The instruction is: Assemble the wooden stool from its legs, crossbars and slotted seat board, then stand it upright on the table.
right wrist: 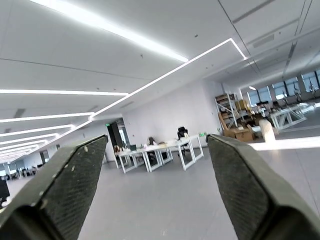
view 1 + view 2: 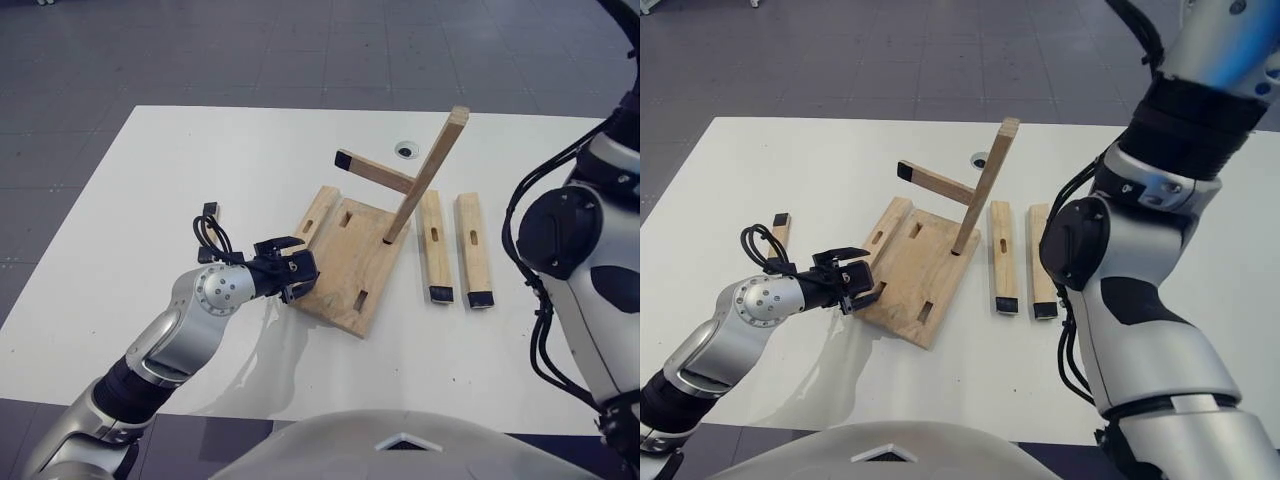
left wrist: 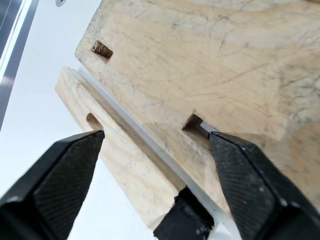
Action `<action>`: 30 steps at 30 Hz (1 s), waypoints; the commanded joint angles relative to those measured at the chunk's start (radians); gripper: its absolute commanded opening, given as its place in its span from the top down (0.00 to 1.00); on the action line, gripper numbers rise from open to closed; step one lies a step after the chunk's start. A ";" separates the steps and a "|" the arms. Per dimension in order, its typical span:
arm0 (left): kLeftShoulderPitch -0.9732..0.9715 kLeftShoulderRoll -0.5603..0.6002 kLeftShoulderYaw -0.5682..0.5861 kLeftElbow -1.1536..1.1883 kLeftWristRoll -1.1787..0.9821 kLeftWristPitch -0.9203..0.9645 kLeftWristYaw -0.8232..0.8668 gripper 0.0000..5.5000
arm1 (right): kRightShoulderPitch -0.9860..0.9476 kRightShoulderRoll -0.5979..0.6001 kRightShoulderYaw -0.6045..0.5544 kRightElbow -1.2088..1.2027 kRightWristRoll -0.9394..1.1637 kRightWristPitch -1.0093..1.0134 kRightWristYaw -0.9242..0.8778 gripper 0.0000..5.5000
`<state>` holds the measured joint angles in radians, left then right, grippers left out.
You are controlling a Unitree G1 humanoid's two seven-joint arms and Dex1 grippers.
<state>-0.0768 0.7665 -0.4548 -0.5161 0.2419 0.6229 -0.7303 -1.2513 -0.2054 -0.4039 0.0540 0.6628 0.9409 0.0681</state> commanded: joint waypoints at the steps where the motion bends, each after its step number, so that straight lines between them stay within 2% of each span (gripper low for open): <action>1: 0.054 -0.003 -0.048 0.028 -0.010 0.046 -0.039 0.29 | 0.572 0.092 0.192 -0.107 -0.018 0.208 -0.020 0.34; 2: 0.049 -0.004 -0.047 0.028 -0.010 0.048 -0.041 0.29 | 0.673 0.102 0.222 -0.132 -0.026 0.220 -0.022 0.34; 4: 0.043 -0.007 -0.045 0.029 -0.011 0.052 -0.044 0.29 | 0.747 0.120 0.242 -0.167 -0.030 0.210 -0.027 0.34; 9: 0.044 -0.026 -0.050 0.029 -0.007 0.065 -0.029 0.29 | 0.632 0.160 0.169 -0.144 -0.002 0.128 -0.060 0.34; 13: 0.061 -0.044 -0.052 0.021 -0.007 0.079 -0.012 0.29 | 0.431 0.172 0.075 -0.101 0.054 0.054 -0.093 0.34; 18: 0.131 -0.102 -0.032 -0.026 -0.008 0.168 0.059 0.29 | 0.192 0.053 -0.030 -0.077 0.088 -0.008 -0.115 0.34; 20: 0.176 -0.147 0.009 -0.070 -0.007 0.269 0.118 0.29 | 0.167 -0.043 -0.014 -0.125 0.017 -0.045 -0.125 0.34; 22: 0.208 -0.222 0.057 -0.142 -0.018 0.392 0.177 0.29 | 0.207 -0.118 0.025 -0.203 -0.055 -0.037 -0.152 0.34; 24: 0.206 -0.291 0.083 -0.214 -0.029 0.495 0.223 0.29 | 0.313 -0.141 0.020 -0.306 -0.083 0.044 -0.211 0.34; 26: 0.184 -0.326 0.083 -0.283 -0.044 0.578 0.240 0.29 | 0.514 -0.134 -0.001 -0.419 -0.098 0.153 -0.254 0.34; 30: 0.106 -0.320 0.077 -0.377 -0.090 0.701 0.232 0.29 | 0.948 -0.047 0.000 -0.647 -0.092 0.338 -0.289 0.34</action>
<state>0.0818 0.4402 -0.3663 -0.8336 0.1891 1.2429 -0.4919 -0.5221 -0.3088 -0.4104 -0.4630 0.5663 1.1660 -0.1999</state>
